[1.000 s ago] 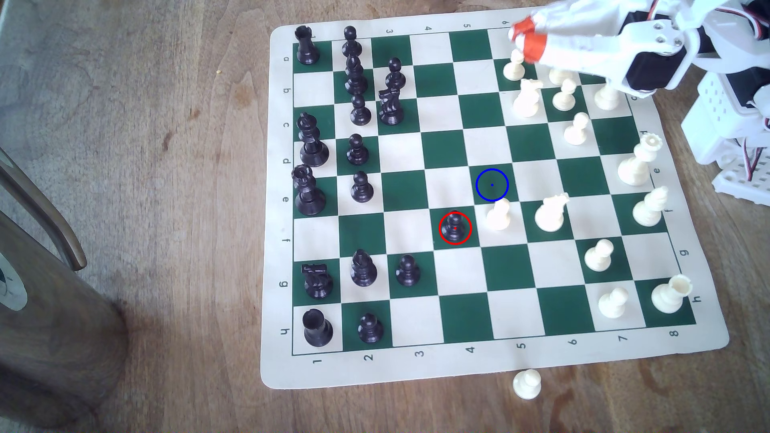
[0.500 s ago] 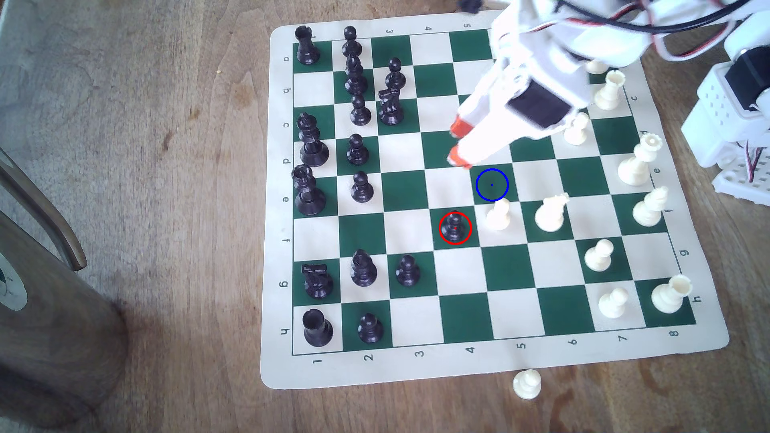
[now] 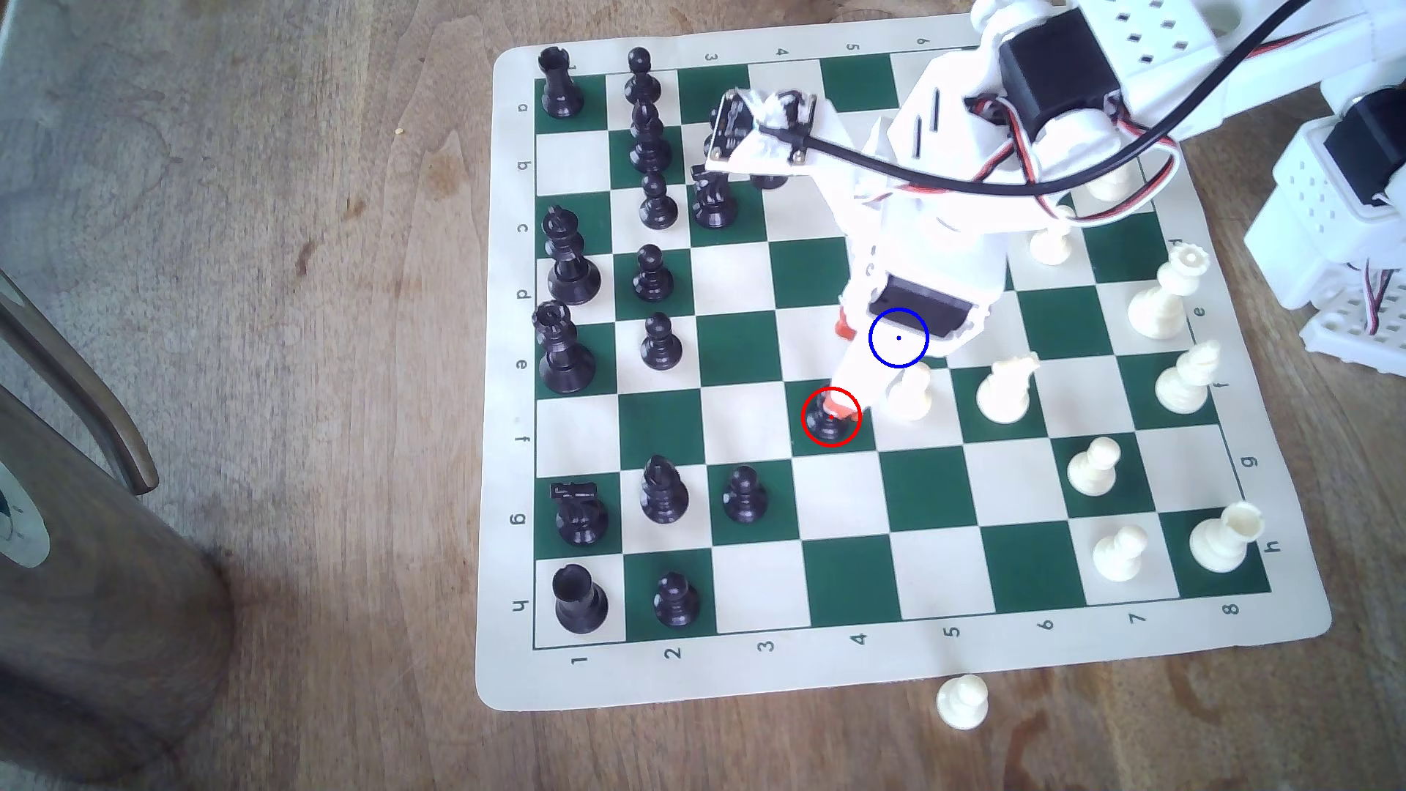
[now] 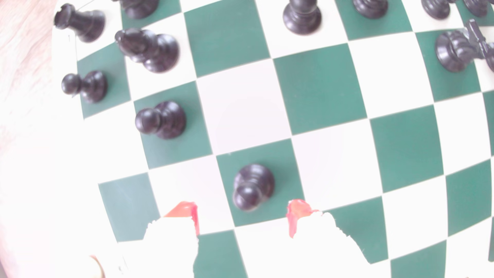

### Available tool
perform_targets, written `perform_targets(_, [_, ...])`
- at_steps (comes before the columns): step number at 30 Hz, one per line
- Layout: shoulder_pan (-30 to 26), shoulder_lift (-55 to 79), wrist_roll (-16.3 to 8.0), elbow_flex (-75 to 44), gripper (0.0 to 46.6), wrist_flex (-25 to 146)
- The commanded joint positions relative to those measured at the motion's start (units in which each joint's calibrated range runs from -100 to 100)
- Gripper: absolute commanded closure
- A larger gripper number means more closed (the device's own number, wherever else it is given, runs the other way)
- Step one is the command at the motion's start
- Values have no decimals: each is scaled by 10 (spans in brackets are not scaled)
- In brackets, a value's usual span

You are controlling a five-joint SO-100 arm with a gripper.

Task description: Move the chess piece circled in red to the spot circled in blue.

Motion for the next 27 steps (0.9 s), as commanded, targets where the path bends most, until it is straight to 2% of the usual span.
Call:
perform_targets(1, [-4,-8,-11,-10,312,-29])
perform_targets(3, [-10,-8,-14,4,334,-42])
perform_targets(11, [-15,26,-16,37,326,-89])
perform_targets(22, [-28,40,-22,41,352,-107])
perform_targets(23, [-28,40,-21,41,376,-107])
perform_targets(25, [-28,40,-17,41,454,-108])
perform_targets(27, [-28,40,-16,44,464,-112])
